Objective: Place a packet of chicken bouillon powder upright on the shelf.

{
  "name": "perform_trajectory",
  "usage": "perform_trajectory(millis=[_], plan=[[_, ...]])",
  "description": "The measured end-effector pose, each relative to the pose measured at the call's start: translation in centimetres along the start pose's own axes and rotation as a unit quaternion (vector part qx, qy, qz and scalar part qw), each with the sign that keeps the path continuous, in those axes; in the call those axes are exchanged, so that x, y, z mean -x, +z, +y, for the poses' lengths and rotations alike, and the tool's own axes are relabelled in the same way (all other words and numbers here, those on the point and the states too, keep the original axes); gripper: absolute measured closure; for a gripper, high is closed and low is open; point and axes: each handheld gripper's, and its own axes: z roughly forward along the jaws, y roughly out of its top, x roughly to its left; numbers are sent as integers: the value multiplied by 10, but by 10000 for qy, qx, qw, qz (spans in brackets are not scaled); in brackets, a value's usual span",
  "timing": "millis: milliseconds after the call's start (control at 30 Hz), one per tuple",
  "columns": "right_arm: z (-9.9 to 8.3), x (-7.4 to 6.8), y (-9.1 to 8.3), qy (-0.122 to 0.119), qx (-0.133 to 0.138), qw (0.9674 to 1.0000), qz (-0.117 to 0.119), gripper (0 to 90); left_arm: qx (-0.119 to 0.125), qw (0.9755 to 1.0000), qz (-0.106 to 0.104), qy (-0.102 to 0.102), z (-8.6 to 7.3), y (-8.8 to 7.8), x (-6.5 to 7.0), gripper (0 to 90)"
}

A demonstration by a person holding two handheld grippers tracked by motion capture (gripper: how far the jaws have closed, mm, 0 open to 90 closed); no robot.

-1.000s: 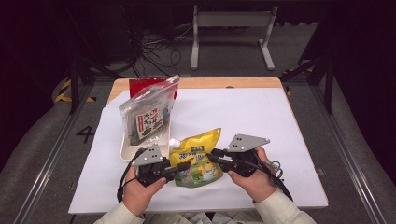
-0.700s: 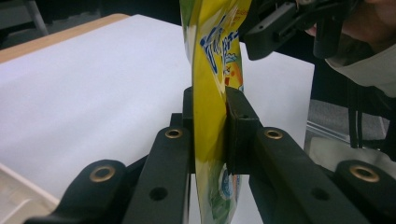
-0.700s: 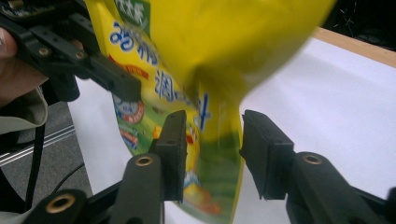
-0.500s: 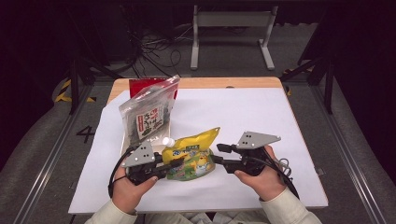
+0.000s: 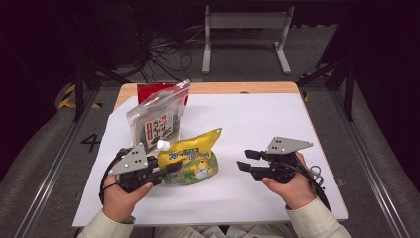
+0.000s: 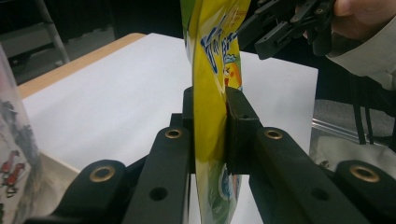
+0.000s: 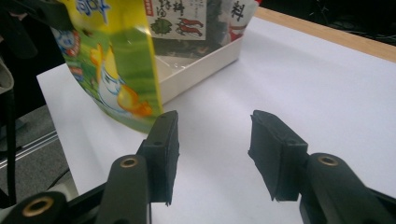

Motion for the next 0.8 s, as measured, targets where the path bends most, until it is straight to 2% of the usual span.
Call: perform_trajectory(millis=[233,500,800], plan=[[-7,13,-14,172,19,9998,-130,495,50,9999,105,51,5,-12,-8,810],[-15,24,-20,319,14,9993,-192,479,69,9997,161,145,13,-24,-19,810],[-20,34,-28,480,18,9985,-268,469,34,9992,326,209,12,-36,-30,810]])
